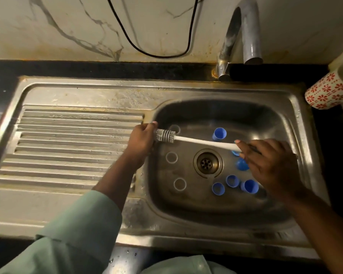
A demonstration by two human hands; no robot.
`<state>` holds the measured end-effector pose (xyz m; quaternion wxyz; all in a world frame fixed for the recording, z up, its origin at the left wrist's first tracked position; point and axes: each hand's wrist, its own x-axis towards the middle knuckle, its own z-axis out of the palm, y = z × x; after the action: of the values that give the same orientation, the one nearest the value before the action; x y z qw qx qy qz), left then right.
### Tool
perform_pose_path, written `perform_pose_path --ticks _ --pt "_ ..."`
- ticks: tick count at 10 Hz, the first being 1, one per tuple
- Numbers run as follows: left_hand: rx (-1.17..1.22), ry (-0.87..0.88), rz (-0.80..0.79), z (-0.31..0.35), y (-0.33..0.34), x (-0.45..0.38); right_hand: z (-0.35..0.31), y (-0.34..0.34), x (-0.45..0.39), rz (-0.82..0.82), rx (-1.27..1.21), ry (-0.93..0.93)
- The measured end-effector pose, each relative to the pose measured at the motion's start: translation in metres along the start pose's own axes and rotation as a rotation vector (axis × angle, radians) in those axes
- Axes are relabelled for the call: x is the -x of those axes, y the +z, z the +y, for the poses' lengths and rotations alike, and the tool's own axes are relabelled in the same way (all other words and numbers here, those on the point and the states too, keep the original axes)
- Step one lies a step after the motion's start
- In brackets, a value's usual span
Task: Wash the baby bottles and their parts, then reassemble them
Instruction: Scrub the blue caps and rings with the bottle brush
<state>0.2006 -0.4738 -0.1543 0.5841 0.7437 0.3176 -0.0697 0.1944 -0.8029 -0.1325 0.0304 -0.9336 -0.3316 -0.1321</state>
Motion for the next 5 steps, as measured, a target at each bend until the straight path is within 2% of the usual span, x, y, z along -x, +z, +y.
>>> perform_pose_path --ticks 1,2,3,4,5 --pt "-0.317 0.34 0.057 -0.007 -0.012 -0.004 0.0 0.003 -0.018 -0.288 -0.348 0.09" --pt "-0.417 0.534 0.028 -0.009 -0.027 -0.004 -0.008 0.004 -0.033 -0.786 -1.155 0.617" --pt "-0.366 0.461 0.047 -0.008 -0.027 -0.011 -0.005 0.013 -0.028 -0.493 -0.685 0.219" --pt "-0.275 -0.023 0.015 -0.01 -0.02 -0.024 0.003 0.007 -0.032 0.022 -0.077 -0.21" --pt "-0.265 -0.26 0.003 -0.011 -0.017 -0.025 -0.002 0.014 -0.033 0.002 -0.112 -0.175"
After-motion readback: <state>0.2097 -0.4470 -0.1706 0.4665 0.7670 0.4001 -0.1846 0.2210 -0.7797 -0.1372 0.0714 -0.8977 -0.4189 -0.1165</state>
